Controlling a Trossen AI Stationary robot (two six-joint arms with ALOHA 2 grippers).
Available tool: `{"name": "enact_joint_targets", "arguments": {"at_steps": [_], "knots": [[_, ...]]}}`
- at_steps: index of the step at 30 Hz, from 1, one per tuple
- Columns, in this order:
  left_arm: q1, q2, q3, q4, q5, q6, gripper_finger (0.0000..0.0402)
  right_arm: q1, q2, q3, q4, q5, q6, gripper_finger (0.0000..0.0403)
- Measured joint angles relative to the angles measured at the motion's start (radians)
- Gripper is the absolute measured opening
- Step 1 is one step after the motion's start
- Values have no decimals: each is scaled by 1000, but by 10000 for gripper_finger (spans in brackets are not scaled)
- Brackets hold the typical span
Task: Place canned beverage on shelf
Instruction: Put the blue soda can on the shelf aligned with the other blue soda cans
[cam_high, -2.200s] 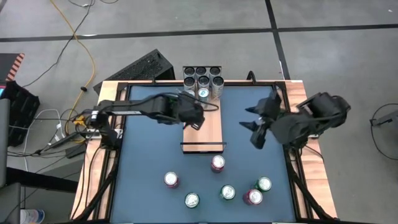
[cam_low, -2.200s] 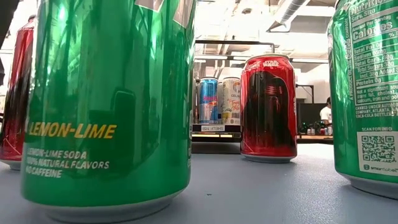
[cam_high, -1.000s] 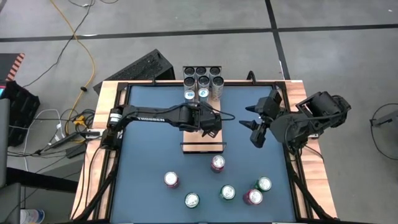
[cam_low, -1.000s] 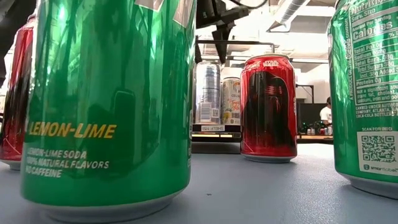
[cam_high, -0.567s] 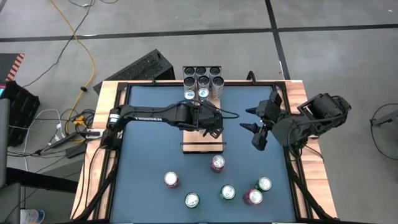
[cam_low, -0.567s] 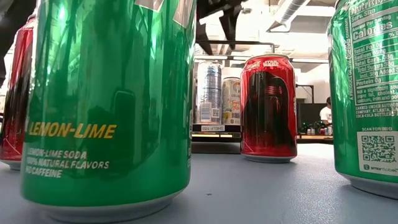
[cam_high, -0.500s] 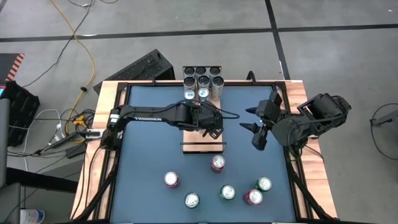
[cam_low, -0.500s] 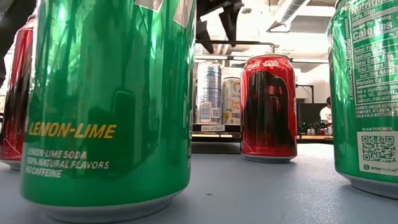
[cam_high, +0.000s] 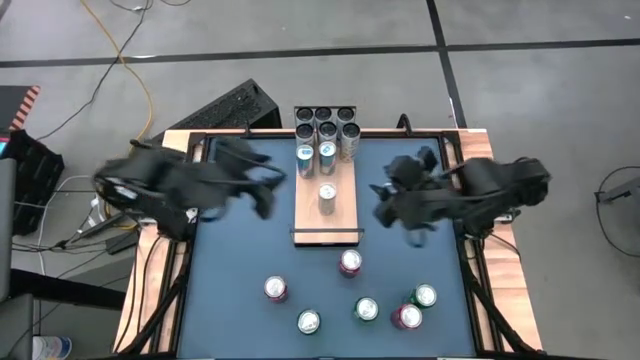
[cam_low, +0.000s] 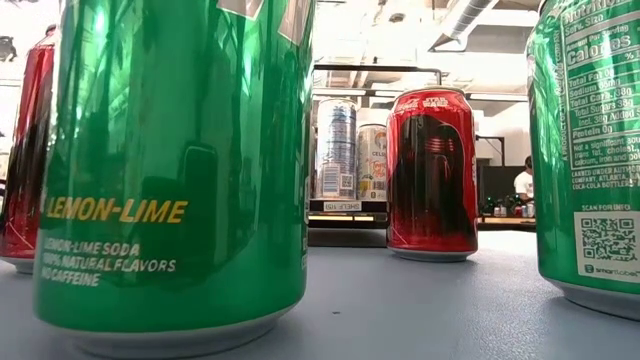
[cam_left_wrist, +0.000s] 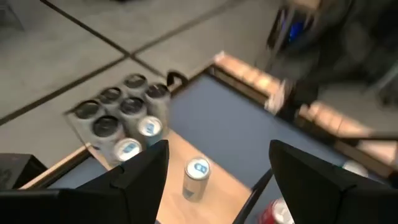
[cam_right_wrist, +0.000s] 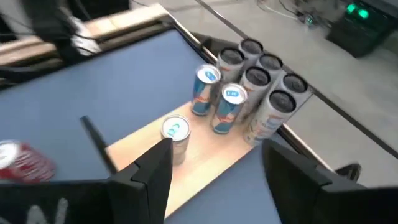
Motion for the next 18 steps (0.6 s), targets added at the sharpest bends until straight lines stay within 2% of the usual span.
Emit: {"name": "enact_joint_targets", "arguments": {"at_steps": [4, 8, 11, 15, 18], "knots": [[-90, -113, -46, -8, -111, -90, 263, -67, 58, -66, 123, -16, -32, 230], [-154, -168, -83, -20, -167, -133, 264, -126, 141, -67, 240, -97, -88, 230], [-177, -188, -112, -29, -166, -137, 263, -174, 202, -68, 315, -204, -71, 230], [-186, -188, -153, -29, -136, -138, 263, -244, 259, -68, 368, -407, -84, 230], [-188, -190, -195, -19, -137, -138, 263, -289, 285, -69, 364, -455, -131, 230]]}}
